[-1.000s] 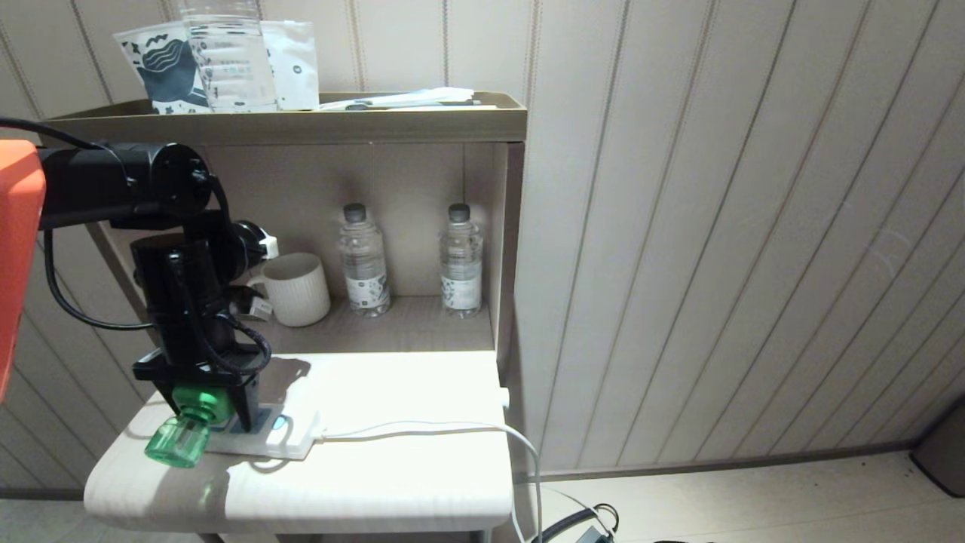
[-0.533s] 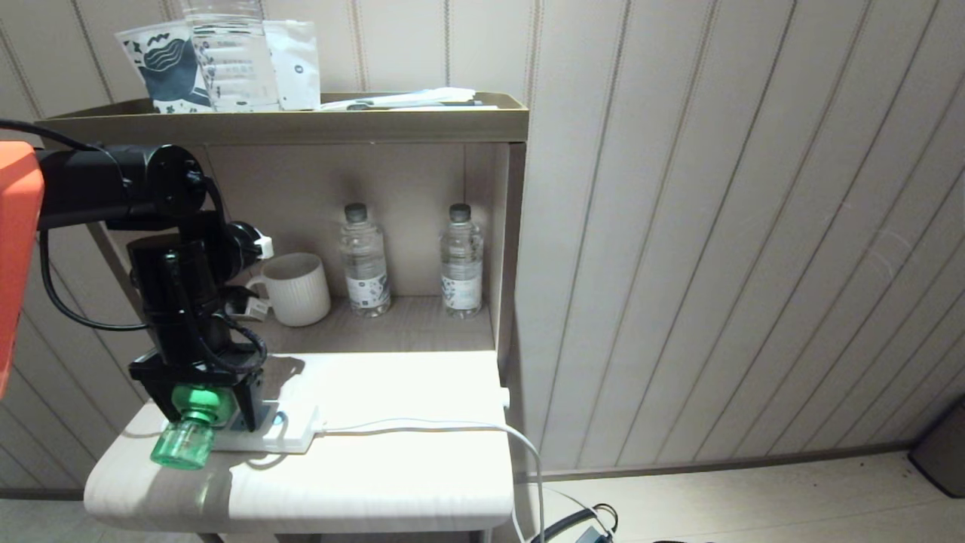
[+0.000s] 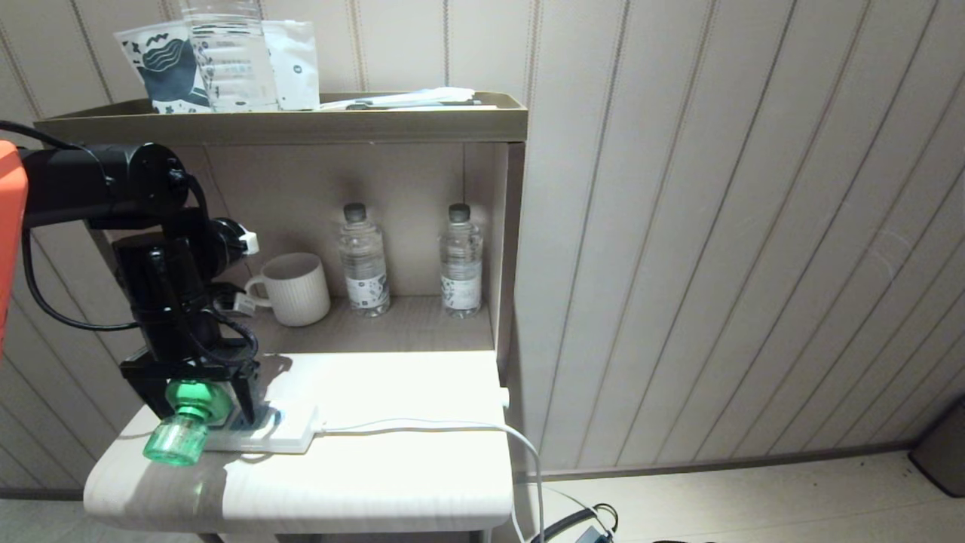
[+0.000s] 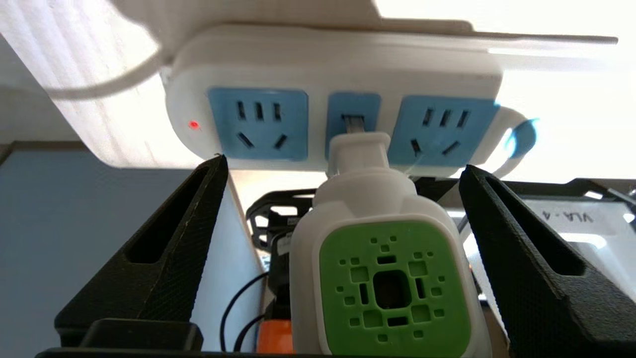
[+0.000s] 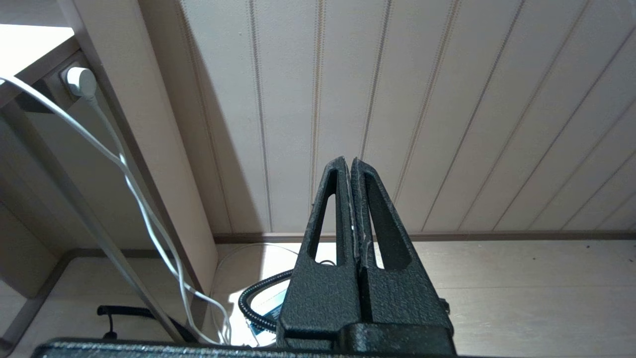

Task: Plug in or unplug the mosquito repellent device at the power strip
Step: Insert the plug into the socket

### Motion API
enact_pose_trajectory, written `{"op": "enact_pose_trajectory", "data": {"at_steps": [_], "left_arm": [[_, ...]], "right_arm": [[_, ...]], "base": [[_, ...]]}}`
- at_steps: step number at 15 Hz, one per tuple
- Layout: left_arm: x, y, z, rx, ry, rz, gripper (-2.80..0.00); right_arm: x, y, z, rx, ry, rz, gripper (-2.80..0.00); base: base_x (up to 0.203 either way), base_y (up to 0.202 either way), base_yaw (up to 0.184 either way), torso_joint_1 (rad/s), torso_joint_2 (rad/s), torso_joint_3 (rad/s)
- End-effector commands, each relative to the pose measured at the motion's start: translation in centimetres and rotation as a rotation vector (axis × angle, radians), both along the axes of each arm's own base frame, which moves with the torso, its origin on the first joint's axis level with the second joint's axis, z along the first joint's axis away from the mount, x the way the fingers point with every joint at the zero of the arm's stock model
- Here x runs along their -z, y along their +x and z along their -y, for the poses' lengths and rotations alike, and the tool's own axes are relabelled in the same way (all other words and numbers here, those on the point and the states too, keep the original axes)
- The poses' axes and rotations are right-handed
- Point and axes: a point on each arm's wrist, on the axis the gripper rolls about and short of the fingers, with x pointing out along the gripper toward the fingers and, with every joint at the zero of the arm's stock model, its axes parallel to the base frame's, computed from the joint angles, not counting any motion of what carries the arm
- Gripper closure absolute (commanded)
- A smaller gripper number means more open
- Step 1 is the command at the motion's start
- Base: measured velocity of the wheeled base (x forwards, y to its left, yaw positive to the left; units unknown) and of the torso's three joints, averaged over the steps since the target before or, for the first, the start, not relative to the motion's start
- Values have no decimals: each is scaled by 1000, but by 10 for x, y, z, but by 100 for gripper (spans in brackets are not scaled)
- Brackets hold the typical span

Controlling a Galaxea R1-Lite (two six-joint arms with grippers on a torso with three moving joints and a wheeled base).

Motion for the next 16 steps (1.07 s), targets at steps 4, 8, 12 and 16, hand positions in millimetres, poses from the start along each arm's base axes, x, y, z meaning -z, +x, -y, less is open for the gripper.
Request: {"op": "enact_pose_trajectory", "data": {"at_steps": [4, 8, 12, 16], "left_arm": [[6, 7, -3, -12, 2, 16, -280], [11, 10, -2, -13, 2, 13, -280], [16, 13, -2, -20, 2, 14, -280], [19, 12, -2, -39, -13, -5, -280]], "right_arm": [[0, 0, 0, -1, 0, -1, 0], [0, 0, 0, -1, 0, -1, 0], [0, 0, 0, -1, 0, -1, 0], [0, 0, 0, -1, 0, -1, 0]], "base": [[0, 0, 0, 0, 0, 0], [0, 0, 0, 0, 0, 0], [0, 0, 0, 0, 0, 0], [0, 0, 0, 0, 0, 0]]}}
